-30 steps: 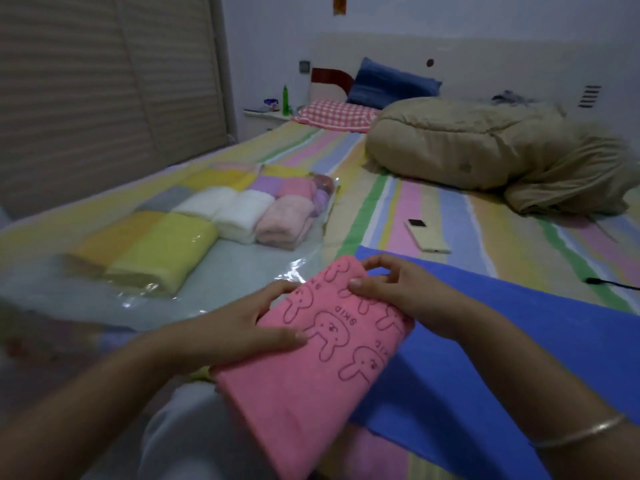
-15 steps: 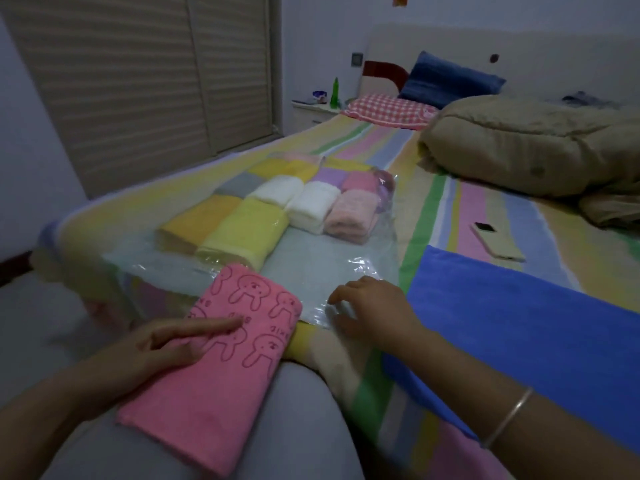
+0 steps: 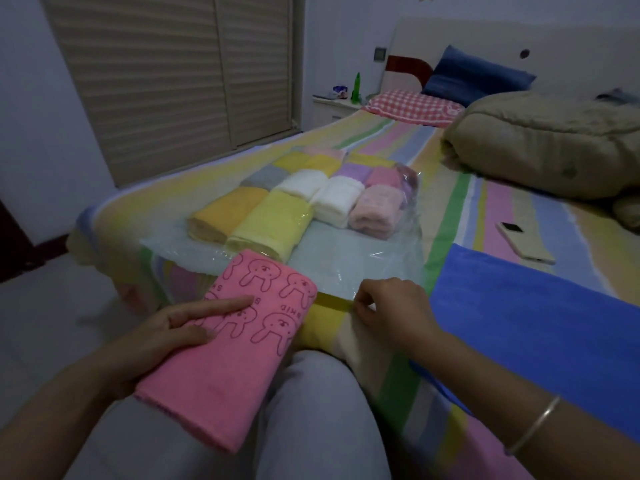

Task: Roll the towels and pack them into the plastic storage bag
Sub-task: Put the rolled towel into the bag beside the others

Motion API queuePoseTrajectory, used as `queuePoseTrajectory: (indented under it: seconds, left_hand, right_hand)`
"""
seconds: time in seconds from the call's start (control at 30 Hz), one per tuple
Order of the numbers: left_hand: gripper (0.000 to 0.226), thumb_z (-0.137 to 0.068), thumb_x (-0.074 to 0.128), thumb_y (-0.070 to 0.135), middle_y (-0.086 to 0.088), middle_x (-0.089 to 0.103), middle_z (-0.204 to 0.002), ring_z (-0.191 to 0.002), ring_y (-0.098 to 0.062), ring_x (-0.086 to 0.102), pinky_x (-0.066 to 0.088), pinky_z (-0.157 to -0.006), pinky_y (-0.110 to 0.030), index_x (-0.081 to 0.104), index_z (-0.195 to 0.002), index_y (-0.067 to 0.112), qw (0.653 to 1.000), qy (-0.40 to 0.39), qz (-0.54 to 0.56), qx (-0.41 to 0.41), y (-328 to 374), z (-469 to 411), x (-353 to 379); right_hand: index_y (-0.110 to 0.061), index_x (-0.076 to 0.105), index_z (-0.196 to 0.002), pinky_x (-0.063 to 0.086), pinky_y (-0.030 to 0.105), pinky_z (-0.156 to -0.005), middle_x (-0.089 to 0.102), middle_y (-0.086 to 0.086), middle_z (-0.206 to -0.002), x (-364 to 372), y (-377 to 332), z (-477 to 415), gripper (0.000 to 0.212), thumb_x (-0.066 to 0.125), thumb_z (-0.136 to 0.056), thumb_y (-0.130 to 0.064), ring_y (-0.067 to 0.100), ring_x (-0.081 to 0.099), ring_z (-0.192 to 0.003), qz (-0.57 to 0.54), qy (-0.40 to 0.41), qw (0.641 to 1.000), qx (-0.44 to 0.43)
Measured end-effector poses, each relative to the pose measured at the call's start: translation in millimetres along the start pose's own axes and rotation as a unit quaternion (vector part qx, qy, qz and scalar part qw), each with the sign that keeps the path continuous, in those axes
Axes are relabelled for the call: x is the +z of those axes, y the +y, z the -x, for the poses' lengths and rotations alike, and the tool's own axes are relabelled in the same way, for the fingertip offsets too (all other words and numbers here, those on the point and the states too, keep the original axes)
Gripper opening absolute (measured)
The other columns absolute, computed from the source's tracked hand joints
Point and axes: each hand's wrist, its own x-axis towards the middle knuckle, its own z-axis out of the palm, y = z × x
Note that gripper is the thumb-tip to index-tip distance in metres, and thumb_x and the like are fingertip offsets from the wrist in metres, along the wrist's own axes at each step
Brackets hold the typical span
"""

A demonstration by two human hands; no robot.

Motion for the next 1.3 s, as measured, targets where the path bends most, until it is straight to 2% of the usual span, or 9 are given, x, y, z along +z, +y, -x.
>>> queuePoseTrajectory:
  seconds: [0.1,0.3,0.53,0.83,0.97,1.03,1.13,1.23,1.3]
  left_hand:
    - [0.046,-0.069,0.060,0.012,0.008,0.067,-0.120,-0.103,-0.026,0.067,0.058,-0.073,-0.031,0.073,-0.108,0.033,1.000,0.005,0.011,0.001,-1,0,1]
    - [0.047,-0.073,0.058,0.012,0.010,0.066,-0.123,-0.108,-0.025,0.065,0.053,-0.090,-0.041,0.070,-0.111,0.037,0.999,-0.037,-0.024,-0.003,3,-6,16]
    - [0.044,-0.089,0.057,0.005,0.019,0.061,-0.125,-0.109,-0.015,0.064,0.052,-0.092,-0.033,0.069,-0.113,0.039,0.991,-0.089,-0.096,0.012,26,-40,46]
    - [0.045,-0.090,0.048,-0.002,0.003,0.058,-0.122,-0.088,-0.012,0.059,0.048,-0.062,-0.016,0.068,-0.105,0.035,0.994,0.092,-0.056,0.034,34,-116,49]
    - [0.016,-0.091,0.056,0.010,-0.011,0.068,-0.114,-0.082,-0.017,0.061,0.049,-0.073,-0.029,0.069,-0.093,0.019,0.988,0.139,-0.061,-0.016,33,-153,57]
    - [0.019,-0.094,0.055,0.019,-0.004,0.063,-0.119,-0.094,-0.016,0.059,0.045,-0.082,-0.024,0.066,-0.108,0.015,0.980,0.124,-0.153,-0.033,33,-172,61]
    - [0.043,-0.101,0.038,0.031,-0.001,0.044,-0.142,-0.123,-0.016,0.047,0.035,-0.095,-0.017,0.047,-0.137,0.011,0.931,0.035,-0.362,-0.036,30,-195,65]
    - [0.048,-0.089,0.049,0.046,-0.013,0.060,-0.122,-0.110,-0.031,0.057,0.045,-0.097,-0.040,0.054,-0.128,0.018,0.838,0.216,-0.483,0.131,24,-207,64]
    - [0.039,-0.091,0.049,0.041,-0.015,0.062,-0.106,-0.095,-0.029,0.061,0.049,-0.088,-0.035,0.059,-0.116,0.013,0.811,0.303,-0.459,0.198,24,-199,79]
  right_hand:
    - [-0.030,0.064,-0.086,0.041,0.027,-0.069,0.068,-0.010,-0.098,0,1,2,0.008,0.059,-0.087,-0.036,0.014,0.060,-0.093,-0.061,-0.007,0.997,0.041]
    - [-0.021,0.059,-0.060,0.037,0.025,-0.055,0.059,-0.011,-0.059,-11,10,-10,0.033,0.073,-0.080,-0.042,0.004,0.054,-0.060,-0.316,0.031,0.939,0.136]
    - [-0.029,0.064,-0.082,0.049,0.032,-0.067,0.069,-0.011,-0.077,-34,-1,-8,0.021,0.062,-0.085,-0.050,0.012,0.064,-0.077,-0.102,0.143,0.982,0.070]
    - [-0.027,0.061,-0.079,0.048,0.032,-0.059,0.069,-0.008,-0.074,-37,-1,-5,0.025,0.058,-0.088,-0.050,0.017,0.065,-0.071,-0.069,0.212,0.975,0.015]
    - [-0.027,0.060,-0.075,0.050,0.034,-0.056,0.067,-0.009,-0.070,-38,1,-3,0.023,0.064,-0.085,-0.047,0.017,0.064,-0.065,-0.091,0.236,0.967,0.000]
    - [-0.027,0.060,-0.074,0.050,0.034,-0.055,0.068,-0.010,-0.069,-39,3,-1,0.021,0.068,-0.083,-0.045,0.016,0.065,-0.064,-0.103,0.247,0.964,-0.001]
    - [-0.028,0.060,-0.075,0.051,0.034,-0.054,0.068,-0.012,-0.070,-37,3,0,0.021,0.068,-0.083,-0.045,0.015,0.066,-0.064,-0.113,0.247,0.962,-0.004]
    - [-0.029,0.059,-0.076,0.051,0.034,-0.054,0.067,-0.013,-0.071,-33,4,2,0.021,0.066,-0.084,-0.047,0.013,0.065,-0.065,-0.123,0.239,0.963,-0.001]
    - [-0.029,0.059,-0.076,0.051,0.034,-0.054,0.067,-0.013,-0.071,-31,4,2,0.020,0.065,-0.084,-0.047,0.013,0.065,-0.065,-0.129,0.235,0.963,-0.001]
